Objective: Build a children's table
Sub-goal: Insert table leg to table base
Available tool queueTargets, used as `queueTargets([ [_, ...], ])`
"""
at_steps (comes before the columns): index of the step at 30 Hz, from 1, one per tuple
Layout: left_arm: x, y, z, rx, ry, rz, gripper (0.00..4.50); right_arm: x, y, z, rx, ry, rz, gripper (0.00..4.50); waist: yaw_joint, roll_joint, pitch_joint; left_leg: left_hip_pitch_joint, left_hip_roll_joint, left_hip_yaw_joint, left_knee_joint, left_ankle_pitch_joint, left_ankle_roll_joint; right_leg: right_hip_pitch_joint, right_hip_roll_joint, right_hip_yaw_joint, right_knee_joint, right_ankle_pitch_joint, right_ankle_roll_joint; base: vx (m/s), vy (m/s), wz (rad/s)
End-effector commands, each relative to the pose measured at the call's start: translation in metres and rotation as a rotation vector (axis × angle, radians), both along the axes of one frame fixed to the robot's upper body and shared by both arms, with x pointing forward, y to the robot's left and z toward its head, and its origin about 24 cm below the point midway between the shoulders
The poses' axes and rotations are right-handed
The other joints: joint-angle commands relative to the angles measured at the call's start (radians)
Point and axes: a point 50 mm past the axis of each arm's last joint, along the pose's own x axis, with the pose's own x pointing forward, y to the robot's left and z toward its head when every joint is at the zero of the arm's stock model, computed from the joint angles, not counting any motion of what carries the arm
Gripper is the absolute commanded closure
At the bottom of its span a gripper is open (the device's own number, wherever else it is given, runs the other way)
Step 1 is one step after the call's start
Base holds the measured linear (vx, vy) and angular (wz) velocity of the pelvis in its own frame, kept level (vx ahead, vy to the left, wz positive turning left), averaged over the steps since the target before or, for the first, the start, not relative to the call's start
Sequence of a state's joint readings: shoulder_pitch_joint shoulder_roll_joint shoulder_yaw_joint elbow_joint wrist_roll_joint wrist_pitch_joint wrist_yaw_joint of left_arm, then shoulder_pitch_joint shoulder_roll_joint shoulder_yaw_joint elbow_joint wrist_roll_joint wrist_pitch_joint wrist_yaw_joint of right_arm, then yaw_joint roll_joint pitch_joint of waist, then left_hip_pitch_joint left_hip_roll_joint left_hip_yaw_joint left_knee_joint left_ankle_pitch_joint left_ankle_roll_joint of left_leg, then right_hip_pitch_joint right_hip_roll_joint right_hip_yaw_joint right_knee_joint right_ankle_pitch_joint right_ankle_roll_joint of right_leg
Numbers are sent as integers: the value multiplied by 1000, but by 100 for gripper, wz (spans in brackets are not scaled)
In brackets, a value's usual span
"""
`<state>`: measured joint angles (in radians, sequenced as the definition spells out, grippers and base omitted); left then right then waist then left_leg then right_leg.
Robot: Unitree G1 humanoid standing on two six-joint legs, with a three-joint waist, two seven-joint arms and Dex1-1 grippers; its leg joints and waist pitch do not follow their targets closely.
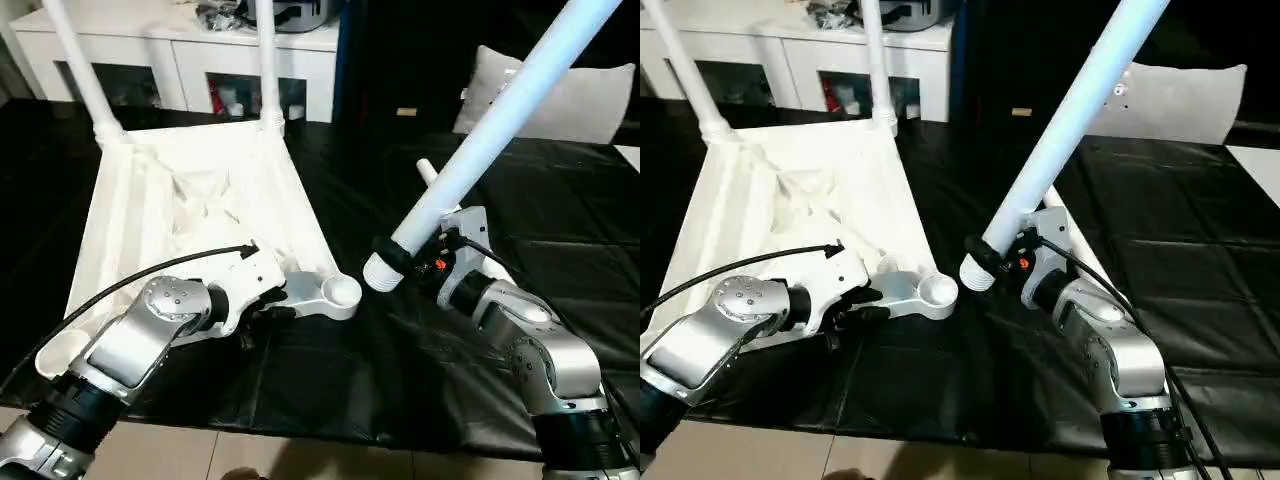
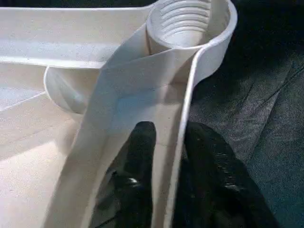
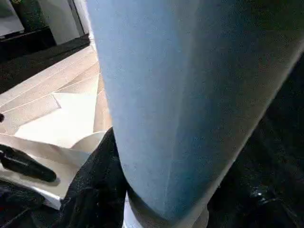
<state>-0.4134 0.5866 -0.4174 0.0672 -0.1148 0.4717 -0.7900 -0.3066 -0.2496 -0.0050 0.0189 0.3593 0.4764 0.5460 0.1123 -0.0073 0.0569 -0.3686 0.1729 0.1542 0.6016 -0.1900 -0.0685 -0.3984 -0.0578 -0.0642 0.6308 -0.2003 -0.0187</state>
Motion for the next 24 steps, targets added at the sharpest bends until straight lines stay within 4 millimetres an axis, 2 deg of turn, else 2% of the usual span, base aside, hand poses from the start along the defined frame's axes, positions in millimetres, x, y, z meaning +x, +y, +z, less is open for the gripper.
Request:
queueTargets([
  [1, 7, 1, 2, -26, 23, 7, 364, 5, 0, 9, -18, -39, 14, 262, 1, 11, -63, 8, 47, -12, -78, -177, -23, 48, -84, 56, -83, -222, -151, 0, 0, 0],
  [9, 11, 2, -6, -27, 68, -41, 425, 7, -1, 11, -34, -43, 40, 262, 4, 6, -62, 10, 47, -12, -79, -198, -21, 49, -88, 56, -90, -269, -137, 0, 0, 0],
  [10, 11, 2, -7, -23, 85, -60, 428, 8, -1, 11, -39, -44, 46, 262, 2, -3, -62, 9, 48, -11, -80, -192, -20, 49, -89, 56, -91, -270, -138, 0, 0, 0],
  [13, 12, 4, -8, 11, 114, -114, 447, 10, -1, 12, -44, -46, 55, 262, 3, 0, -64, 7, 49, -12, -78, -164, -16, 51, -89, 57, -84, -239, -140, 0, 0, 0],
  [15, 13, 4, -9, 66, 77, -191, 450, 11, -1, 13, -50, -49, 62, 262, 0, 14, -67, 7, 48, -12, -76, -147, -15, 51, -88, 57, -78, -182, -153, 0, 0, 0],
  [16, 13, 2, -9, 79, 42, -241, 450, 11, -1, 13, -52, -51, 62, 262, -1, 11, -66, 6, 48, -12, -75, -148, -9, 51, -85, 57, -85, -165, -151, 0, 0, 0],
  [17, 14, -1, -9, 85, 16, -277, 450, 10, -2, 14, -54, -53, 60, 262, -2, 10, -68, 7, 49, -11, -75, -148, -13, 53, -86, 57, -80, -152, -156, 0, 0, 0],
  [18, 14, -1, -9, 85, 16, -277, 450, 10, -2, 14, -54, -53, 60, 262, 0, 15, -69, 8, 48, -11, -74, -148, -15, 53, -86, 57, -79, -136, -160, 0, 0, 0],
  [19, 14, -3, -9, 85, 2, -302, 450, 10, -3, 14, -53, -55, 55, 262, 0, 13, -69, 9, 49, -11, -75, -150, -18, 54, -87, 57, -76, -128, -166, 0, 0, 0],
  [20, 14, -10, -10, 74, -17, -358, 450, 9, -6, 14, -48, -54, 43, 262, 2, 16, -66, 11, 48, -9, -74, -168, -16, 52, -86, 57, -85, -142, -169, 0, 0, 0],
  [22, 14, -29, -7, -9, -52, -429, 450, 5, -11, 12, -39, -48, 27, 262, 11, 13, -67, 15, 51, -8, -74, -173, -18, 52, -90, 58, -83, -170, -166, 0, 0, 0],
  [24, 14, -33, -6, -35, -59, -434, 450, 4, -11, 12, -39, -47, 27, 262, 18, 14, -67, 14, 53, -8, -75, -180, -19, 51, -92, 58, -84, -195, -161, 0, 0, 0],
])
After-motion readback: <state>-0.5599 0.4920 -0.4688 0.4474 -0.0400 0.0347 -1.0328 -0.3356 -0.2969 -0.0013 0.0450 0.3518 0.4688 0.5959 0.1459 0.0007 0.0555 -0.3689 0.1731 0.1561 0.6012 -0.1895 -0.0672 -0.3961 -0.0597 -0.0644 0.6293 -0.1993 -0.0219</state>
